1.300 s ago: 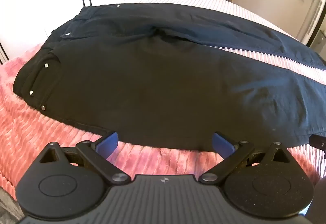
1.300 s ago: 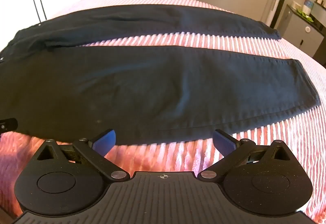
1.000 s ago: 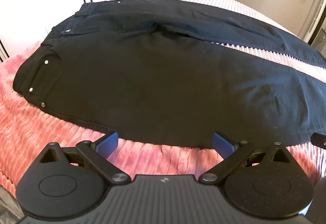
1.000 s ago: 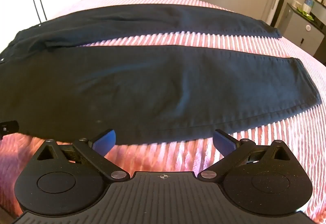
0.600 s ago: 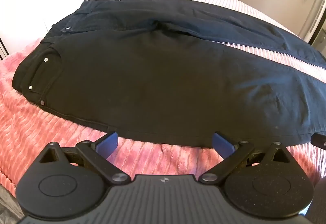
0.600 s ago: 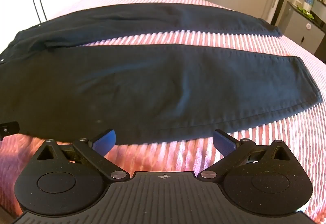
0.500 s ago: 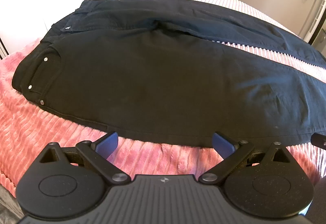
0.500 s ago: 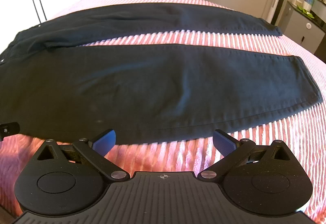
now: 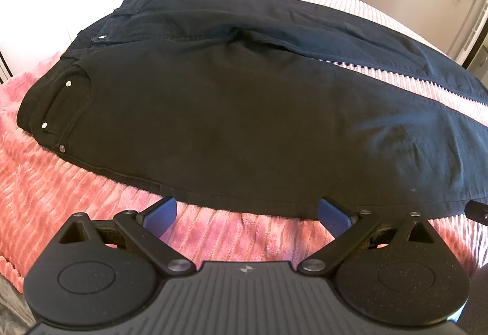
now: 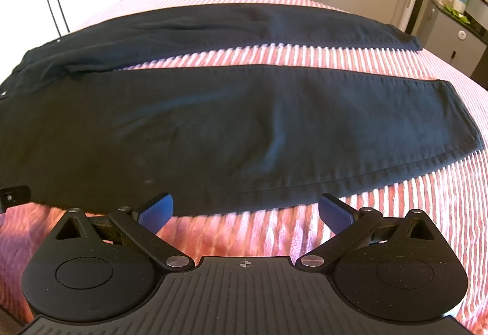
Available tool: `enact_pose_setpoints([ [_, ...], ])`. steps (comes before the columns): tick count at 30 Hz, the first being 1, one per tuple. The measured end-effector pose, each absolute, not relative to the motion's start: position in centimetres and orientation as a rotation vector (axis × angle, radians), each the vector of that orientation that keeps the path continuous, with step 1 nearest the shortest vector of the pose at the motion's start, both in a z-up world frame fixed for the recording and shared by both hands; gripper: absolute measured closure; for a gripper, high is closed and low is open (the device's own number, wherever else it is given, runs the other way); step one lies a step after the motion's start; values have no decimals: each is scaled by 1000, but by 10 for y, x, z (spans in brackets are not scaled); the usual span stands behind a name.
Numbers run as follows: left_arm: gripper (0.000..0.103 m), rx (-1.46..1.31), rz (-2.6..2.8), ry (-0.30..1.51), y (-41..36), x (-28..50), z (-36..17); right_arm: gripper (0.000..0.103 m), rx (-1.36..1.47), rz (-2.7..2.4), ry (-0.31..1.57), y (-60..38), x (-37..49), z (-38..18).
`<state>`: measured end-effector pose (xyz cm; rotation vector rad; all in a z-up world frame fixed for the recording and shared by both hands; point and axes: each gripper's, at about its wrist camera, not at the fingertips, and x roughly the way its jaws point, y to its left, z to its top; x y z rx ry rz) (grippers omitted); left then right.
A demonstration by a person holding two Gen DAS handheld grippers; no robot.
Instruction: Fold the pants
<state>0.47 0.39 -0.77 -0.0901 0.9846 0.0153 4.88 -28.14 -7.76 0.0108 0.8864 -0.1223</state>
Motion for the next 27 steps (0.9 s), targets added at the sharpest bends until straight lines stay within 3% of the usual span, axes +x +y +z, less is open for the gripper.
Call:
enact_pose_setpoints([
  [27, 4, -113, 10, 1002, 8, 8, -8, 0, 37, -117, 888, -286, 48, -77],
])
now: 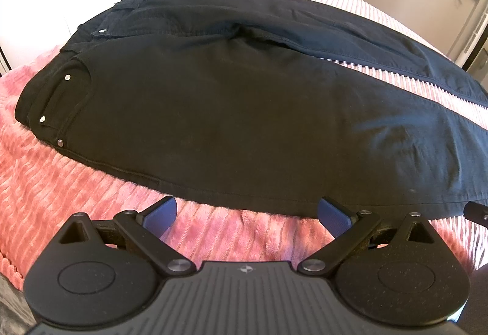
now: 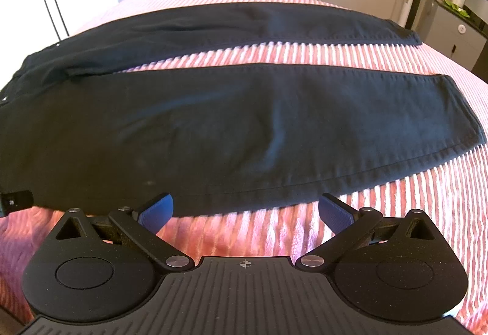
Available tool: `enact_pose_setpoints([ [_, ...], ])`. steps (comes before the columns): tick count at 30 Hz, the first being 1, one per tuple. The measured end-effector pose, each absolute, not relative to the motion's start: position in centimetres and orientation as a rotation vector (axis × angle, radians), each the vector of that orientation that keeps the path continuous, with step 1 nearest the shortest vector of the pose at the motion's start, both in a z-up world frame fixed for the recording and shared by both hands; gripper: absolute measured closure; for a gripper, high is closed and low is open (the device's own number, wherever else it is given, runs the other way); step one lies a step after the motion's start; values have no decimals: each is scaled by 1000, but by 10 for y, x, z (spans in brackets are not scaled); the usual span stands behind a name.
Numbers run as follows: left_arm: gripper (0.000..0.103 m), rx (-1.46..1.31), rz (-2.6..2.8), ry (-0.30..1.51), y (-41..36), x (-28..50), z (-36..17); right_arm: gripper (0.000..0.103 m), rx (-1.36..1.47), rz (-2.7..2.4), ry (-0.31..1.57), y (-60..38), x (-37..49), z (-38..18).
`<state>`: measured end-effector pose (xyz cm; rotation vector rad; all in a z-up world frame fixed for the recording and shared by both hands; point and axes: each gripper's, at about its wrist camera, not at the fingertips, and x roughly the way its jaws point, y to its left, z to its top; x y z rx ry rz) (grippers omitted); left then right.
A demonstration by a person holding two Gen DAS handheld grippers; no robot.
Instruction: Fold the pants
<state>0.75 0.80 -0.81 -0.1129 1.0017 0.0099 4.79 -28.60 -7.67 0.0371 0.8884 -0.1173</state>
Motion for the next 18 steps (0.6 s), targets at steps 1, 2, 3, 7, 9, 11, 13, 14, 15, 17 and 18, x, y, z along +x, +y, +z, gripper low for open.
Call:
enact_pose_setpoints([
  [1, 4, -114, 9, 1002, 8, 7, -8, 0, 37, -117, 888, -286, 48, -77],
  [2, 4, -115, 9, 1002, 8, 7, -8, 0, 37, -117, 889, -286, 48, -77],
  [3, 4, -116, 8, 1002, 9, 7, -8, 0, 37, -117, 889, -286, 48, -77],
  [7, 4, -116, 9, 1003, 9, 7, -8, 0, 38, -118, 889, -286, 48, -77],
  [9, 4, -117, 9, 1003, 9, 8, -9, 0, 43, -118, 888, -286, 48, -77],
  [11, 4, -118, 10, 1004, 9, 8, -9, 0, 47, -117, 889, -287, 48, -77],
  [13, 4, -120, 9, 1005, 9, 8, -9, 0, 49, -117, 889, -287, 48, -78],
  [14, 4, -120, 9, 1005, 10, 7, -9, 0, 50, -116, 889, -287, 48, -78],
  [15, 4, -121, 9, 1006, 10, 7, -9, 0, 51, -116, 889, -287, 48, -78],
  [17, 4, -122, 7, 1007, 10, 8, -9, 0, 51, -116, 889, -287, 48, -78],
  [18, 4, -122, 7, 1008, 10, 8, -9, 0, 52, -116, 889, -287, 48, -78],
])
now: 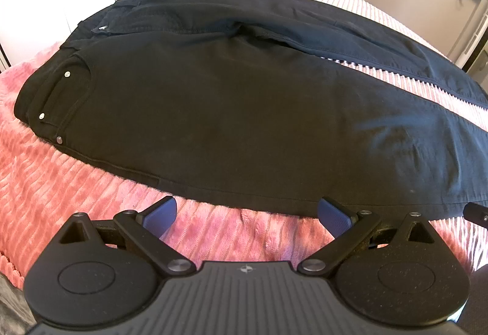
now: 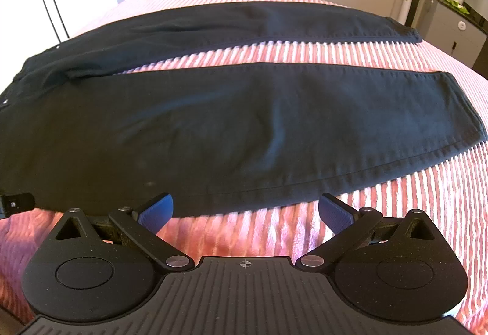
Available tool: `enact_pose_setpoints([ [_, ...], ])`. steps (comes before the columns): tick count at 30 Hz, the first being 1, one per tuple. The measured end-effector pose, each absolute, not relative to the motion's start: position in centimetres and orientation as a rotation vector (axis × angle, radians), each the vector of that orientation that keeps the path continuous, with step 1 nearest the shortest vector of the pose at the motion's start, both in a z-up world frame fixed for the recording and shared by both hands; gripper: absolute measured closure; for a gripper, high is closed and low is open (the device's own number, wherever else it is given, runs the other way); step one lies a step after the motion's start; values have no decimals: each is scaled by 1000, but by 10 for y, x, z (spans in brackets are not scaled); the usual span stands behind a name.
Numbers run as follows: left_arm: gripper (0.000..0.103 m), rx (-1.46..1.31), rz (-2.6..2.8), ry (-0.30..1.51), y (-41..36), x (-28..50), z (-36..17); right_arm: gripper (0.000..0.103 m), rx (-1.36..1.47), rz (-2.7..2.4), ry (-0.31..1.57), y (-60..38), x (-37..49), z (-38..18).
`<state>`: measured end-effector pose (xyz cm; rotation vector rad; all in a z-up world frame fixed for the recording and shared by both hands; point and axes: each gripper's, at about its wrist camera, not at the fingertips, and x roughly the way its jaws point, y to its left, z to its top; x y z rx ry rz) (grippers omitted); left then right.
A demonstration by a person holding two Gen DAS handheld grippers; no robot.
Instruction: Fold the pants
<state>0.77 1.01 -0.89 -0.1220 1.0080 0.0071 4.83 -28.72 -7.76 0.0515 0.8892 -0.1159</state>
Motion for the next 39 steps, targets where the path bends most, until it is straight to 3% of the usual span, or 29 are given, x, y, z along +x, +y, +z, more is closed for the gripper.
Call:
enact_pose_setpoints([
  [25, 4, -149, 1, 1012, 11, 6, -6, 0, 137, -97, 891, -300, 48, -74],
  [35, 4, -284, 144, 881, 30, 35, 19, 0, 744, -134, 935, -428, 103, -103],
  [39, 4, -265, 215, 858, 21, 81, 14, 0, 794, -100, 941, -447, 116, -114],
])
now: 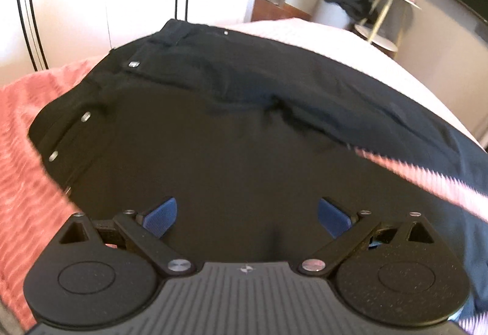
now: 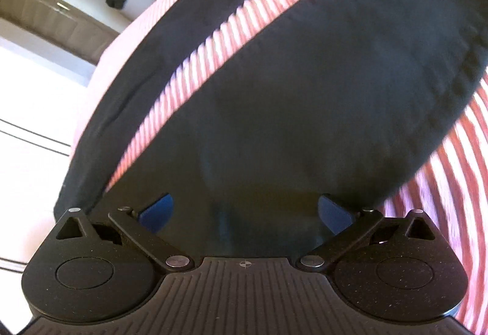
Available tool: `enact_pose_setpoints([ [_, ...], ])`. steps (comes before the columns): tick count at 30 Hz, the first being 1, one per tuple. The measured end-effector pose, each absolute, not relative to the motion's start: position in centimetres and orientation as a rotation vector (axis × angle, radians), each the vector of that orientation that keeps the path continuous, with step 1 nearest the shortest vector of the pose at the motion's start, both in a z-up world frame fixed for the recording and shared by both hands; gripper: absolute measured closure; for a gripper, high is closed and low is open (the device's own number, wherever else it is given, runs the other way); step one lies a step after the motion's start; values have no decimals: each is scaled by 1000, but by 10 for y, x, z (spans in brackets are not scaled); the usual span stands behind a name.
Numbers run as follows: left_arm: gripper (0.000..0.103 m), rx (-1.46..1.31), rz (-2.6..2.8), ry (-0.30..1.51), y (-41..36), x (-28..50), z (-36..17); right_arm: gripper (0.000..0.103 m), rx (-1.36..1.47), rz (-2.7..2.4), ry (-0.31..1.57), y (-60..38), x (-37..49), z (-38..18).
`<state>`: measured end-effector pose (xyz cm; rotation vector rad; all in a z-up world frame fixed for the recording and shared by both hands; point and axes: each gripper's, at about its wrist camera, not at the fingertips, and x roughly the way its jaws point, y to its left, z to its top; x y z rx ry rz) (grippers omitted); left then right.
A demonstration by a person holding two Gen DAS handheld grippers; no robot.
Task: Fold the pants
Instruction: 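Grasp the black trouser leg hem with the right gripper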
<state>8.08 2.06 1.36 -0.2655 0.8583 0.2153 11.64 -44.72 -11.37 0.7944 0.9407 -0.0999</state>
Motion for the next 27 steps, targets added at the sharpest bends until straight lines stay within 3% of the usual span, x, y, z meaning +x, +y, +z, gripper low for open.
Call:
enact_pose_setpoints([
  [7, 4, -190, 320, 800, 6, 152, -23, 0, 518, -56, 928, -411, 108, -118],
  [11, 4, -112, 290, 829, 9, 161, -44, 0, 338, -58, 1037, -386, 127, -109],
  [13, 4, -100, 272, 779, 10, 157, -35, 0, 359, -43, 1068, -388, 139, -98],
  [20, 4, -215, 394, 570, 45, 154, -23, 1, 533, -188, 862, -437, 264, -29],
  [22, 4, -262, 408, 559, 56, 154, -27, 7, 566, -266, 845, -454, 315, -21],
  [24, 4, -278, 410, 510, 62, 154, -28, 21, 571, -360, 845, -465, 369, -22],
  [27, 4, -303, 396, 502, 66, 159, -41, 24, 532, -523, 846, -477, 429, -32],
])
